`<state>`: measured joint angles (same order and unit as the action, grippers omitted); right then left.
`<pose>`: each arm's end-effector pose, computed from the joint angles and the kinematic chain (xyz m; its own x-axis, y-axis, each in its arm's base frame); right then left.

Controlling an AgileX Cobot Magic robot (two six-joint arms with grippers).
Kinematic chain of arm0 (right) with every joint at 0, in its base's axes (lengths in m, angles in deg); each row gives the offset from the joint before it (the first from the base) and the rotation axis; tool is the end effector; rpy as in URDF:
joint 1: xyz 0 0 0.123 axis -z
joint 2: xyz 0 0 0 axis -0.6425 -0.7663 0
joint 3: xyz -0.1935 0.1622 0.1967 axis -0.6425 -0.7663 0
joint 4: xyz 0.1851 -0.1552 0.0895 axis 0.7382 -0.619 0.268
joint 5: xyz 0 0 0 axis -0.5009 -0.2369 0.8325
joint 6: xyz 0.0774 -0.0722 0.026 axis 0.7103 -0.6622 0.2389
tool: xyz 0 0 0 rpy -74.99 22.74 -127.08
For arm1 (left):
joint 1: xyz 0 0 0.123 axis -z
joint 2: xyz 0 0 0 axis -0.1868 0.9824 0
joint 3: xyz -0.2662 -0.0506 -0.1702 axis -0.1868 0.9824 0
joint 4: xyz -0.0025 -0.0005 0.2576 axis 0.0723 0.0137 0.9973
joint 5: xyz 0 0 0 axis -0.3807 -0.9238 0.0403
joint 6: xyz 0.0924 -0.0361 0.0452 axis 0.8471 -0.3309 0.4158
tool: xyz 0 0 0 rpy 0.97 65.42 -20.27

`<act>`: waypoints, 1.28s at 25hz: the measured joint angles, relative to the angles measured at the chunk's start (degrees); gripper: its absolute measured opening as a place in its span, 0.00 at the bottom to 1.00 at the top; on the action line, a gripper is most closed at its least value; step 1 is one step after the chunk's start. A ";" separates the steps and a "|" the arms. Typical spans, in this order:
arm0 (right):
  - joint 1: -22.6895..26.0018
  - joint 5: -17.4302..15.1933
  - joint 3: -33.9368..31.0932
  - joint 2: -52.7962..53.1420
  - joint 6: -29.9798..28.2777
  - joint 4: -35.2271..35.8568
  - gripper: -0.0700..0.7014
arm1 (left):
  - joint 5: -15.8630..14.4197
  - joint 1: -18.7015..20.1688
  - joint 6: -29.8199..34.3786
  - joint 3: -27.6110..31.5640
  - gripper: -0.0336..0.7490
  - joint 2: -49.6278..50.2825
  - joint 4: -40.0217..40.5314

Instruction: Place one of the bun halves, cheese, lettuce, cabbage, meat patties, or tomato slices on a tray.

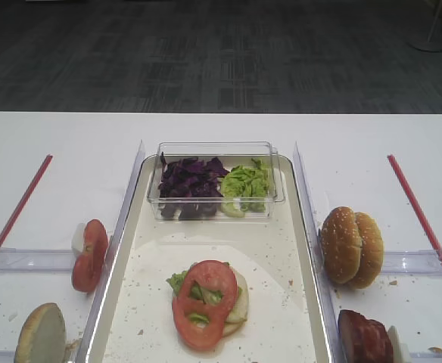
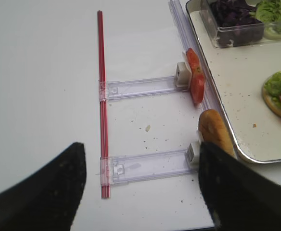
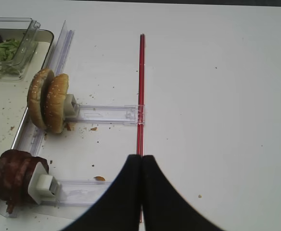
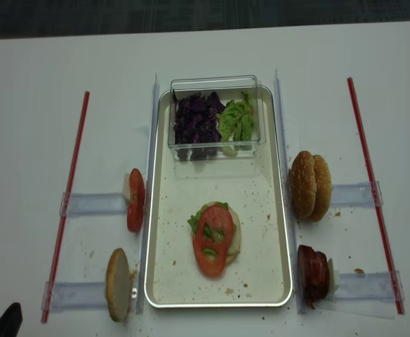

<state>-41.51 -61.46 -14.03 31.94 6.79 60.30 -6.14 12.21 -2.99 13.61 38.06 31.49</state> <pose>-0.0230 0.0003 0.2590 -0.5204 -0.0229 -0.8536 -0.0384 0.9993 -0.0034 -0.0275 -0.0024 0.2569 -0.5579 0.0026 -0.8299 0.0422 0.9988 -0.0252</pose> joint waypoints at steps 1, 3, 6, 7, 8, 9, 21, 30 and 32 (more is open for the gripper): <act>0.00 0.00 0.00 0.00 0.00 0.00 0.14 | 0.00 0.00 0.00 0.00 0.63 0.00 0.00; 0.00 0.00 0.00 0.00 0.00 0.00 0.14 | 0.00 0.00 0.00 0.00 0.63 0.00 0.00; 0.00 0.00 0.00 0.00 0.00 0.00 0.14 | 0.00 0.00 0.00 0.00 0.62 0.00 0.00; 0.00 0.00 0.00 0.00 0.00 0.00 0.14 | 0.00 0.00 0.00 0.00 0.62 0.00 0.00; 0.00 0.00 0.00 0.00 0.00 0.00 0.14 | 0.00 0.00 0.00 0.00 0.62 0.00 0.00; 0.00 0.00 0.00 0.00 0.00 0.00 0.14 | 0.00 0.00 0.00 0.00 0.62 0.00 0.00; 0.00 0.00 0.00 0.00 0.00 0.00 0.14 | 0.00 0.00 0.00 0.00 0.62 0.00 0.00; 0.00 0.00 0.00 0.00 0.00 0.00 0.14 | 0.00 0.00 0.00 0.00 0.62 0.00 0.00; 0.00 0.00 0.00 0.00 0.00 0.00 0.14 | 0.00 0.00 0.00 0.00 0.62 0.00 0.00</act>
<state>-41.51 -61.46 -14.03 31.94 6.79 60.30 -6.14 12.21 -2.99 13.61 38.06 31.49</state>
